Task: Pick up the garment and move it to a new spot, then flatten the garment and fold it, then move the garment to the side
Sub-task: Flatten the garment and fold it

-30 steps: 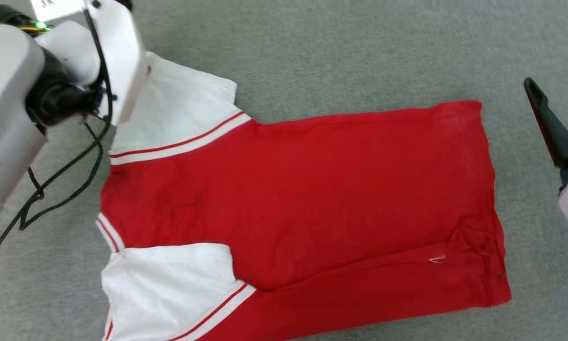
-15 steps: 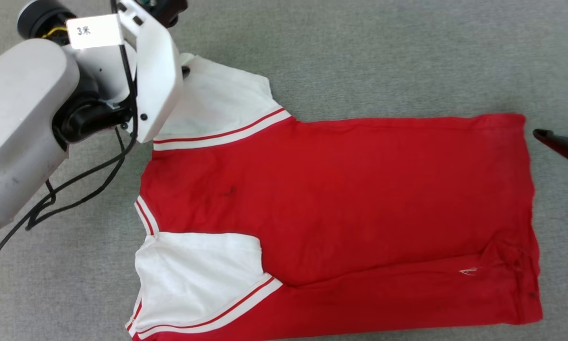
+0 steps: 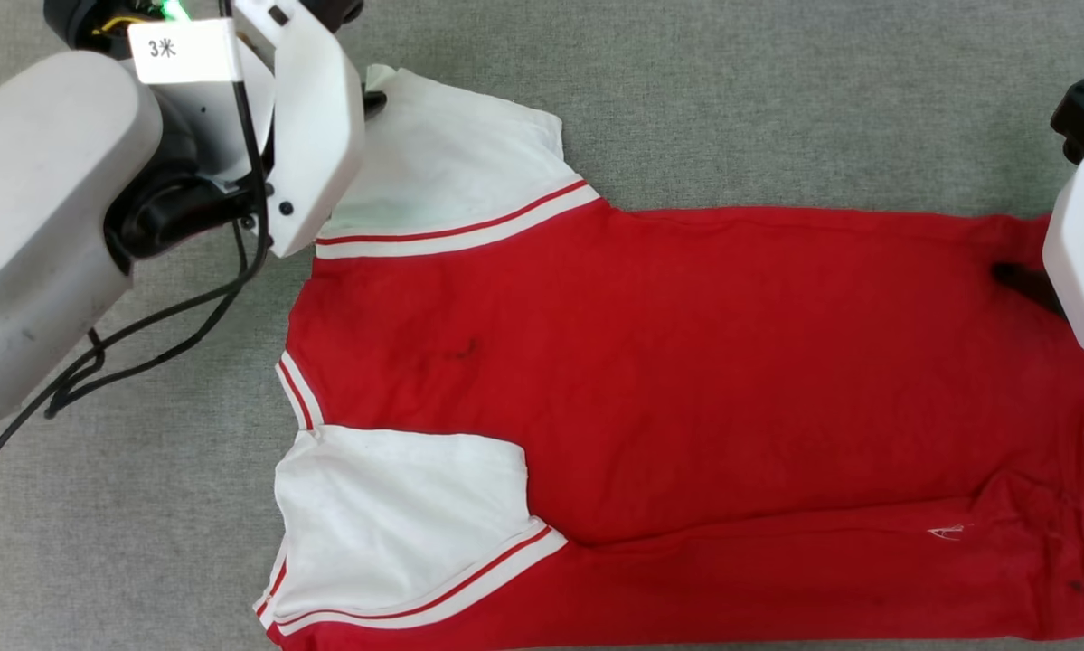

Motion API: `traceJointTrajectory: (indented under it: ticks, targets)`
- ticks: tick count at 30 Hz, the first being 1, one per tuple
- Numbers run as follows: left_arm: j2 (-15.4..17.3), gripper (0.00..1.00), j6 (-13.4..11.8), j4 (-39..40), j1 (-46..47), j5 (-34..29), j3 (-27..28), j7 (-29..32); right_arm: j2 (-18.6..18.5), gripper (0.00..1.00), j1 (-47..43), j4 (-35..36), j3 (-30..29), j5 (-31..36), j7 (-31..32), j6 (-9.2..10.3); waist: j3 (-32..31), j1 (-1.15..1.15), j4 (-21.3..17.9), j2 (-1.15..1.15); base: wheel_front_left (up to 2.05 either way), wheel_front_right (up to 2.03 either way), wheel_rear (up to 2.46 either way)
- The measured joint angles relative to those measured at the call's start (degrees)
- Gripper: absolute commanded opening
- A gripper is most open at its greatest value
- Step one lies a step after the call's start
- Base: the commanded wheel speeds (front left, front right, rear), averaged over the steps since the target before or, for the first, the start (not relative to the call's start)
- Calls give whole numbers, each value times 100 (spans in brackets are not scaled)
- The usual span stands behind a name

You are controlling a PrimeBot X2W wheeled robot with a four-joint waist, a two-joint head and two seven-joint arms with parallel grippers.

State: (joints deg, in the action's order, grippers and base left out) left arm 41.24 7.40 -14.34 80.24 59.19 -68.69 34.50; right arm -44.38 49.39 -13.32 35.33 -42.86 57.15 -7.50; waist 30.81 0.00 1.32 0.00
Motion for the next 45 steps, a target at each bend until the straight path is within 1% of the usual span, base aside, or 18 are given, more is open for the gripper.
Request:
traceJointTrajectory:
  ticks: [3,4,5,9,13,16,19,26,30,33,37,40,42,45]
  targets:
    - [44,0,0,-36,21,8,-78,-69,-32,100,0,-91,70,-153,-191,0,13,0,12,0,0,0,0]
    - [47,0,0,-54,21,21,-102,-100,-36,29,-1,-127,92,-170,-288,0,-3,0,6,0,0,0,0]
    - [48,0,0,-59,20,26,-132,-141,-41,0,-2,-164,116,-194,-391,0,-27,0,0,0,0,0,0]
    - [77,0,0,-59,-3,68,-179,-375,-33,0,-6,-308,189,-268,-835,-1,-203,0,-19,0,0,0,0]
    - [227,0,0,30,-204,115,-211,-659,-32,0,-92,-382,201,-393,-1337,-1,-495,0,-44,0,0,0,0]
    - [357,0,-1,149,-456,111,-238,-850,-169,0,-304,-304,227,-502,-1715,-1,-767,0,-42,0,0,0,0]
    - [492,0,-67,399,-788,147,-268,-977,-350,0,-600,-158,288,-578,-2047,-1,-1053,0,-26,0,0,0,0]
    - [939,0,-419,1125,-1787,247,-355,-1161,-660,0,-1405,153,339,-818,-2583,-1,-1679,0,21,0,0,0,0]
    - [1210,0,-708,1508,-2386,271,-387,-1269,-801,0,-1976,318,275,-912,-2851,-1,-1957,-1,59,0,0,0,0]
    - [1305,0,-915,1791,-2881,335,-419,-1357,-855,0,-2446,419,203,-967,-3002,-1,-2108,-1,90,0,0,0,0]
    - [1394,0,-1091,1897,-3513,401,-437,-1422,-840,0,-3064,470,86,-1020,-3128,-1,-2199,0,108,0,0,0,0]
    - [1356,0,-1190,1828,-3978,465,-458,-1504,-709,0,-3408,401,21,-999,-3167,-1,-2162,0,83,0,0,0,0]
    - [1322,0,-1196,1713,-4156,456,-463,-1503,-590,0,-3554,315,-20,-935,-3177,-1,-2117,0,63,0,0,0,0]
    - [1174,0,-1176,1495,-4422,519,-465,-1553,-380,0,-3641,154,-82,-827,-3192,-1,-2026,0,43,0,0,0,0]
